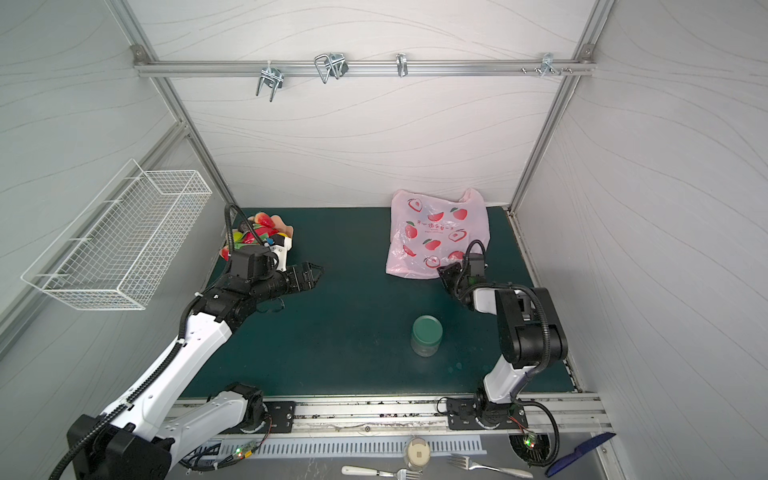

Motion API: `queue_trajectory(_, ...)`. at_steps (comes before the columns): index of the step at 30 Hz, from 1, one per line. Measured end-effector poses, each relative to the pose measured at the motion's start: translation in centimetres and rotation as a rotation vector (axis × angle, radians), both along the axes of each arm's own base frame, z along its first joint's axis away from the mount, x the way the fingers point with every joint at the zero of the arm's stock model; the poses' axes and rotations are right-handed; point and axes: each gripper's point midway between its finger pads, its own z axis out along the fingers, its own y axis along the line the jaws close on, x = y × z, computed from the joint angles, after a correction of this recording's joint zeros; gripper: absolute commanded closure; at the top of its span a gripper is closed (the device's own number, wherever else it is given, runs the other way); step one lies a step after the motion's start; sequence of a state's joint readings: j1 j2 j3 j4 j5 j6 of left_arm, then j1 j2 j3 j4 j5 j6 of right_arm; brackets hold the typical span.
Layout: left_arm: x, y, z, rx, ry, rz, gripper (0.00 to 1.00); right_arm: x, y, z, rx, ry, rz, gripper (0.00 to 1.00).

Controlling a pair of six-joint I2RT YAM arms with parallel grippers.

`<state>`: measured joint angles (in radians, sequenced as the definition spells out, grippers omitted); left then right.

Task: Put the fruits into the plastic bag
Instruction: 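Grasp the pink bag's edge with the right gripper and lift it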

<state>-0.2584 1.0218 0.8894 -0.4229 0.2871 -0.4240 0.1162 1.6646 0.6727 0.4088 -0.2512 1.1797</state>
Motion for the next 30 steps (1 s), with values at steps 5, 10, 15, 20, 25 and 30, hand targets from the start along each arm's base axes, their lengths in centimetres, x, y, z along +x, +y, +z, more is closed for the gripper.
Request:
queue_trajectory(5,0.0,0.2,-0.1,0.006,0.003,0.009,0.07,0.1,0.0,0.2,-0.009,0.014,0.025,0.94)
queue_trajectory(10,0.0,0.4,-0.3,0.015,0.011,0.020,0.11,-0.4,-0.2,0.7,-0.047,0.038,0.083,0.96)
queue_trajectory(15,0.2,0.5,0.0,0.032,0.005,0.031,0.12,-1.4,-0.2,2.3,-0.089,0.057,0.182,0.97)
queue_trajectory(20,0.7,0.2,0.4,0.057,-0.007,0.023,0.12,-2.7,-0.1,3.7,-0.175,0.104,0.307,0.99)
queue_trajectory(25,1.0,-1.2,0.4,0.088,-0.011,-0.019,0.11,-4.6,-0.9,4.4,-0.298,0.183,0.426,0.95)
queue_trajectory(30,1.2,-3.0,0.1,0.124,-0.012,-0.073,0.12,-6.1,-3.1,5.3,-0.476,0.275,0.504,0.93)
